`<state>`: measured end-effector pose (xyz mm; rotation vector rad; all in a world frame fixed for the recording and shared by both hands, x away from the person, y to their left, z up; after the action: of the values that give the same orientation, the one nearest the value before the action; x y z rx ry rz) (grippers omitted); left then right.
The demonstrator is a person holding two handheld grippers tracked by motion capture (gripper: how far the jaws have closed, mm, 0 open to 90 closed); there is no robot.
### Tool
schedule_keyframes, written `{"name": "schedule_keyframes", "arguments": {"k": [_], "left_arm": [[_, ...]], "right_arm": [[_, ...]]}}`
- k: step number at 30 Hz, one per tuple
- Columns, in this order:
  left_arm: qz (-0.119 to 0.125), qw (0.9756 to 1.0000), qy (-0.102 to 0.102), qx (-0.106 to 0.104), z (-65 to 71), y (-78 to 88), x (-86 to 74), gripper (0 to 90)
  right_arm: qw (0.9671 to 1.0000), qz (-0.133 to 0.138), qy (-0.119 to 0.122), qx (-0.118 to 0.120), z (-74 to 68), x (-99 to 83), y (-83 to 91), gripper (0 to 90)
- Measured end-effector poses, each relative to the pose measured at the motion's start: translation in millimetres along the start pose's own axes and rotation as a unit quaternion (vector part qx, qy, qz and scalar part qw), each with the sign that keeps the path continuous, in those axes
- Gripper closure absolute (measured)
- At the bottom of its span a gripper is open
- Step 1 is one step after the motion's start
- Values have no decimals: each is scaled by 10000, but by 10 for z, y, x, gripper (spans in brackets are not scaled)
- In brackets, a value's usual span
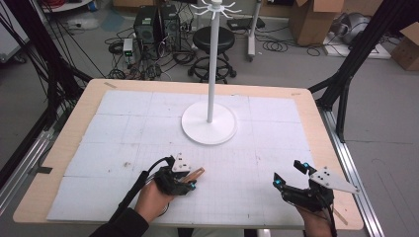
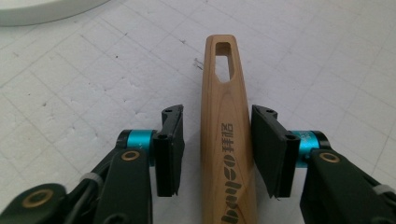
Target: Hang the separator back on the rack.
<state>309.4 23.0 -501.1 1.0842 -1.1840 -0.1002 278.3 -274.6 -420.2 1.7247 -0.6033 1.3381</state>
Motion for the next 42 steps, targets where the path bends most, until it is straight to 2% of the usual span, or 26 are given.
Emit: {"name": "schedule_keyframes", "arguments": {"k": [5, 13, 19, 23, 29, 35, 36, 38, 42], "left_arm": [[-2, 10000, -1, -16, 8, 4, 1, 655], [-44, 10000, 87, -2, -11, 29, 5, 667], [169, 9995, 242, -111, -33, 122, 60, 670], [387, 9984, 375, -179, -62, 229, 104, 670], [822, 9949, 520, -249, -131, 443, 171, 671], [1369, 9885, 592, -266, -199, 699, 228, 672], [1400, 9883, 544, -256, -214, 744, 232, 672], [1609, 9853, 509, -277, -228, 848, 268, 672], [1983, 9777, 490, -487, -232, 1047, 341, 672]], "right_arm": [[10000, 1, -2, 3, -1, 0, -1, 167], [10000, 0, 2, 24, -1, -3, -1, 168], [10000, 3, 1, 38, -4, -4, -4, 168], [10000, -1, -25, 43, -6, -7, -3, 168], [10000, -8, -20, 64, -11, -9, -11, 168], [9999, -11, -15, 161, -40, -6, -22, 169], [9998, 9, -17, 190, -50, 2, -26, 168], [9995, 50, -56, 322, -87, 18, -33, 168], [9982, 69, -67, 587, -185, 52, -67, 169]]}}
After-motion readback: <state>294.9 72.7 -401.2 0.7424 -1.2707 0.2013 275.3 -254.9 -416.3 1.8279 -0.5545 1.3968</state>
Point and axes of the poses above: each handheld gripper's, and its own axes: y roughly backward along the jaws, x roughly out of its top, z roughly to its right, the point moved 9 cm from there along -y, roughly forward along the jaws, and after that the axes turned 3 degrees about x, right-handed, at the moved point
